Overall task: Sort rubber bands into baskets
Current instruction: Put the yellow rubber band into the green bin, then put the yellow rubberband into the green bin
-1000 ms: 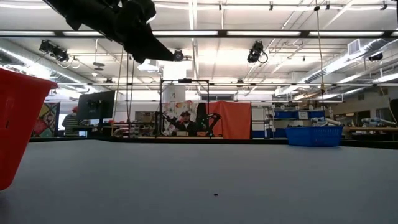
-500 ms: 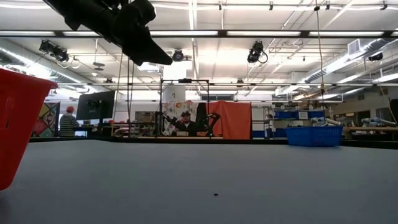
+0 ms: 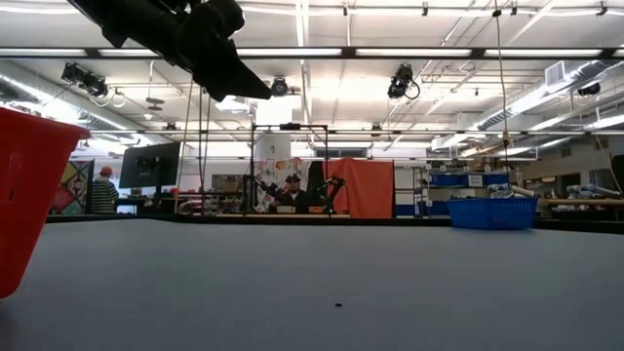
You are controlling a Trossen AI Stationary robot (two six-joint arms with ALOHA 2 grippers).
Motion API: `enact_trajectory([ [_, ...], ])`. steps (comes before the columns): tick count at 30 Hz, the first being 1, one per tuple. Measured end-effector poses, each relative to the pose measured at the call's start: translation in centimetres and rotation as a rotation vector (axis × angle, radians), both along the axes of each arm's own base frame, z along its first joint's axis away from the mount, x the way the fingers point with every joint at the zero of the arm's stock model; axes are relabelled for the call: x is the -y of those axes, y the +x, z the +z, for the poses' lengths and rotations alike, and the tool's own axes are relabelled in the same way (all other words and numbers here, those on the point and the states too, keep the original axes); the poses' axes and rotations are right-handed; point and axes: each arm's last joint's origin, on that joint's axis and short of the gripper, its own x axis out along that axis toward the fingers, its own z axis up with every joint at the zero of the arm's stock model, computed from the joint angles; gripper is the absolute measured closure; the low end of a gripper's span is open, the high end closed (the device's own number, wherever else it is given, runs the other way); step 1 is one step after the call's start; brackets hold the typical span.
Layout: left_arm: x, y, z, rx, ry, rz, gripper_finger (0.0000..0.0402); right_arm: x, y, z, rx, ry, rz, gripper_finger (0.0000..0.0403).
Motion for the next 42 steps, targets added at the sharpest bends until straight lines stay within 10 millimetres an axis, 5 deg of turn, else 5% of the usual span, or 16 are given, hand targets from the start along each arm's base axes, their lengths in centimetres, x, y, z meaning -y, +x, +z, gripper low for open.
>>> enact_trajectory([
  [6, 0.0, 0.0, 0.0, -0.003, 0.0, 0.0, 0.0362, 0.1, 0.5, -0.4, 0.055, -0.049, 0.002, 0.0391],
  [18, 0.0, 0.0, 0.0, 0.001, -0.025, 0.012, 0.0362, 0.7, 0.6, -0.7, 0.022, -0.095, -0.074, 0.0306],
  [23, 0.0, 0.0, 0.0, 0.001, -0.027, 0.012, 0.0362, 2.7, 1.4, -1.1, 0.16, -0.324, -0.061, 0.0268],
  [28, 0.0, 0.0, 0.0, 0.001, -0.027, 0.012, 0.0362, 4.8, 2.8, -3.5, 0.118, -0.41, -0.07, 0.0264],
  [42, 0.0, 0.0, -0.1, -0.002, -0.023, 0.01, 0.0362, 7.0, 5.6, -7.4, 0.127, -0.126, 0.026, 0.0258],
])
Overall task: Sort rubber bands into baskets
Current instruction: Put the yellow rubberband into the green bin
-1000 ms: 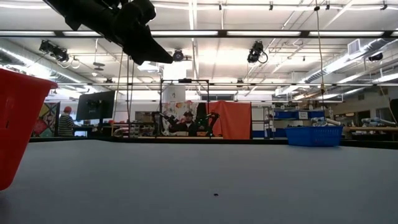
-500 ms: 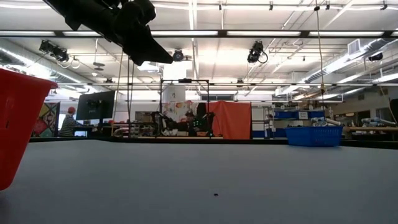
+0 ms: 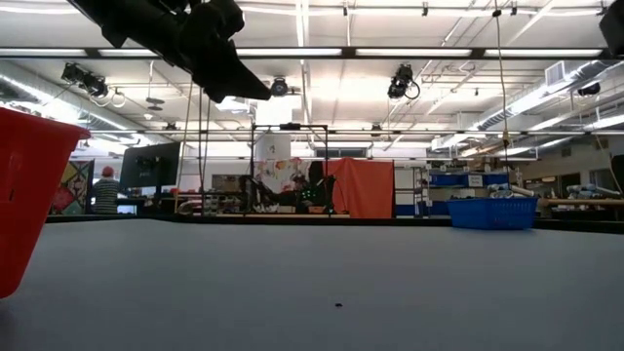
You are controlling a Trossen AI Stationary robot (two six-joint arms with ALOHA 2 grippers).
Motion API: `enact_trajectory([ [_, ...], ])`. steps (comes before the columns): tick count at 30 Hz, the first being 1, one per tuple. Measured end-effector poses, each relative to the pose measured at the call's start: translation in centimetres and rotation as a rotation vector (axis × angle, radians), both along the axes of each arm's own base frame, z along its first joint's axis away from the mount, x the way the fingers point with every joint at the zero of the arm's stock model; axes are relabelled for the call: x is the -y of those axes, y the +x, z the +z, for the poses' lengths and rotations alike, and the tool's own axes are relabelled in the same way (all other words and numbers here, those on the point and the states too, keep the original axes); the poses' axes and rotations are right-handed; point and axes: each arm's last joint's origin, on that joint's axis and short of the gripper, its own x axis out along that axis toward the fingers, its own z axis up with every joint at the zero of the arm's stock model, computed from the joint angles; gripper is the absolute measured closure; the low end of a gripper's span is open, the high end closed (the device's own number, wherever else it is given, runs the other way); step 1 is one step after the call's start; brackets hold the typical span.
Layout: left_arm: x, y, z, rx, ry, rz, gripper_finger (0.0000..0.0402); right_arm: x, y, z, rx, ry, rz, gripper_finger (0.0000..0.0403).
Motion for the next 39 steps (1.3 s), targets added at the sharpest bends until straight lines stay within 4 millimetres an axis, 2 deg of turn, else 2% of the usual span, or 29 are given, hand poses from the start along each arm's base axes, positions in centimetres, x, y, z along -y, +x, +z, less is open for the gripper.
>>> enact_trajectory([
  [7, 0.0, -0.1, -0.2, -0.026, 0.0, 0.0, 0.0362, 0.0, 0.5, -1.5, 0.005, 0.108, 0.045, 0.026],
  [11, 0.0, -0.1, -0.2, -0.025, 0.0, 0.001, 0.0362, 0.5, 0.2, -2.3, -0.052, 0.106, 0.03, 0.0277],
  [14, 0.0, -0.1, -0.2, -0.021, 0.0, 0.002, 0.0362, 0.9, -0.1, -2.8, -0.079, 0.103, 0.017, 0.0312],
  [18, 0.0, -0.1, -0.2, -0.021, 0.0, 0.002, 0.0362, 0.9, -0.1, -3.0, -0.075, 0.106, 0.051, 0.0386],
  [24, 0.0, -0.1, -0.1, -0.018, 0.007, 0.0, 0.0362, 0.6, 0.4, -1.9, -0.025, 0.112, 0.102, 0.0396],
  [30, 0.0, -0.1, -0.1, -0.019, 0.016, -0.004, 0.0362, 0.5, 0.1, 0.8, 0.048, 0.143, 0.077, 0.0398],
  [39, 0.0, -0.2, -0.4, -0.053, 0.017, -0.006, 0.0362, -0.7, -4.5, 2.4, -0.27, 0.295, -0.009, 0.04],
])
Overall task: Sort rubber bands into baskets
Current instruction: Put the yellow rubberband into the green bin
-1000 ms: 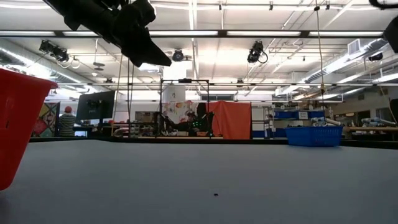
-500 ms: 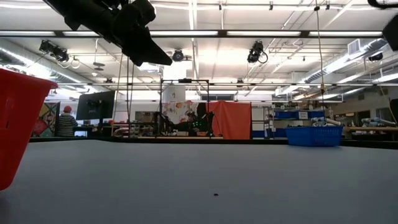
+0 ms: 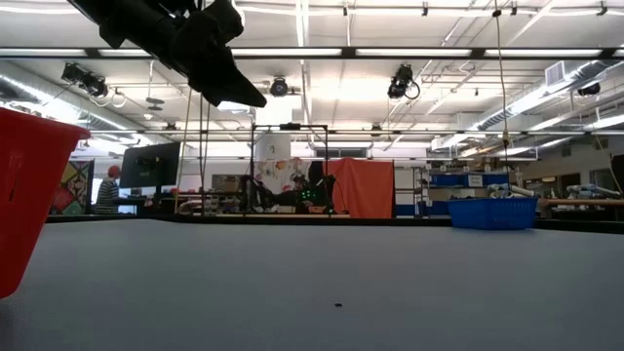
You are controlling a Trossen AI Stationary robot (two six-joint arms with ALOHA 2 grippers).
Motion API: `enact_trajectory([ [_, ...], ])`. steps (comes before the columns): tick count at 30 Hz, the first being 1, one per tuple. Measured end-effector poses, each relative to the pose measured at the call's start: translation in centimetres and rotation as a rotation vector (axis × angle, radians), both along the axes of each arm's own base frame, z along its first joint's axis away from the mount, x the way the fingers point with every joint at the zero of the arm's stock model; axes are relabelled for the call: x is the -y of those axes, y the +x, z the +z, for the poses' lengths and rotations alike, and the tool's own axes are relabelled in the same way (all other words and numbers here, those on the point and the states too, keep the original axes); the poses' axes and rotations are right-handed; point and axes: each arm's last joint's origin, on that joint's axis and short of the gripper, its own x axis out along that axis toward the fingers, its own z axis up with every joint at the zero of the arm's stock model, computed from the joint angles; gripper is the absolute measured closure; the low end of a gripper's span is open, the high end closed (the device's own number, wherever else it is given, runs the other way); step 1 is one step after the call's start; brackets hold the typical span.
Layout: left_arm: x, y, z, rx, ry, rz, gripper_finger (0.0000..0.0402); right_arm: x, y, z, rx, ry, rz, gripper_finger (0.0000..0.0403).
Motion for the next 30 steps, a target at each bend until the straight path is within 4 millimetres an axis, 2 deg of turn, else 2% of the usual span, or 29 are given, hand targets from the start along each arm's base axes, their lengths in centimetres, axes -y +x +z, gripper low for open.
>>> enact_trajectory([
  [5, 0.0, 0.0, 0.0, 0.002, 0.002, -0.001, 0.0362, -2.1, -1.2, -0.1, 0.017, 0.104, 0.043, 0.04],
  [13, 0.0, 0.0, 0.0, 0.003, 0.002, -0.001, 0.0362, -4.4, -1.2, -3.5, 0.03, 0.265, -0.005, 0.0401],
  [17, 0.0, 0.0, 0.0, -0.001, 0.001, -0.001, 0.0362, -4.1, -1.3, -5.4, 0.021, 0.216, 0.005, 0.0401],
  [20, 0.0, 0.0, 0.0, -0.001, 0.001, -0.001, 0.0362, -4.6, -1.1, -5.4, 0.046, 0.289, 0.022, 0.0401],
  [23, 0.0, 0.0, 0.0, 0.002, 0.001, -0.001, 0.0362, -4.5, -1.0, -5.3, 0.058, 0.291, 0.028, 0.0395],
  [30, 0.0, 0.1, 0.1, 0.016, -0.008, 0.004, 0.0362, -2.7, 0.0, -4.6, 0.091, 0.212, -0.117, 0.0318],
])
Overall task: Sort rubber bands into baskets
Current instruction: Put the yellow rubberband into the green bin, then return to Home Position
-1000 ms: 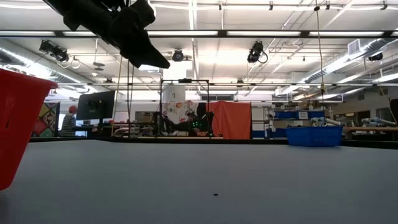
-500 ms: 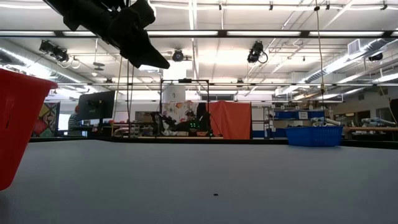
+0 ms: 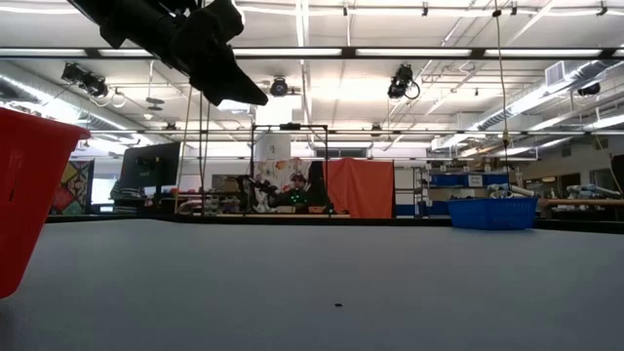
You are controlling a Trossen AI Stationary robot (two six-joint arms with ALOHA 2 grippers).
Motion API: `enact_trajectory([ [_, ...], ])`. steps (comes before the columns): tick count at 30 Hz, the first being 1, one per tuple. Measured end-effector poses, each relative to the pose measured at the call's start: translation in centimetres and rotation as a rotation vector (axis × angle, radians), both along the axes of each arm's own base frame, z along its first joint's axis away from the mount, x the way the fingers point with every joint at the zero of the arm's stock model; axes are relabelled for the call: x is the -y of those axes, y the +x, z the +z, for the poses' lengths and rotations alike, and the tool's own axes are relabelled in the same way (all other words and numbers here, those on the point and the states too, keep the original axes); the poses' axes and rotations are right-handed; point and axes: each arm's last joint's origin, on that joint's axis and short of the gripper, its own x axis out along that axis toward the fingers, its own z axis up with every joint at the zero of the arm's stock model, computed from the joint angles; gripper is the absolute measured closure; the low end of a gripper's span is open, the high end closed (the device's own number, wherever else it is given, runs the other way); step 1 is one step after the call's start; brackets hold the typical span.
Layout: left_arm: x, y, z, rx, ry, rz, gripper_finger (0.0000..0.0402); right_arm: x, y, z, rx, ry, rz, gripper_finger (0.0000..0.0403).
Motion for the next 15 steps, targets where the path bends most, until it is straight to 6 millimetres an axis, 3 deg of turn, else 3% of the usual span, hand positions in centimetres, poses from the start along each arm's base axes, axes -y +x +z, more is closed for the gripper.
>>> enact_trajectory([
  [6, 0.0, 0.0, 0.0, -0.012, -0.014, 0.006, 0.0362, 1.4, 0.4, 0.8, 0.083, -0.041, -0.003, 0.0255],
  [15, 2.8, 0.0, -0.3, -0.043, -0.044, -0.16, 0.0376, 6.3, 2.9, 1.9, 0.581, -0.597, 0.078, 0.0251],
])
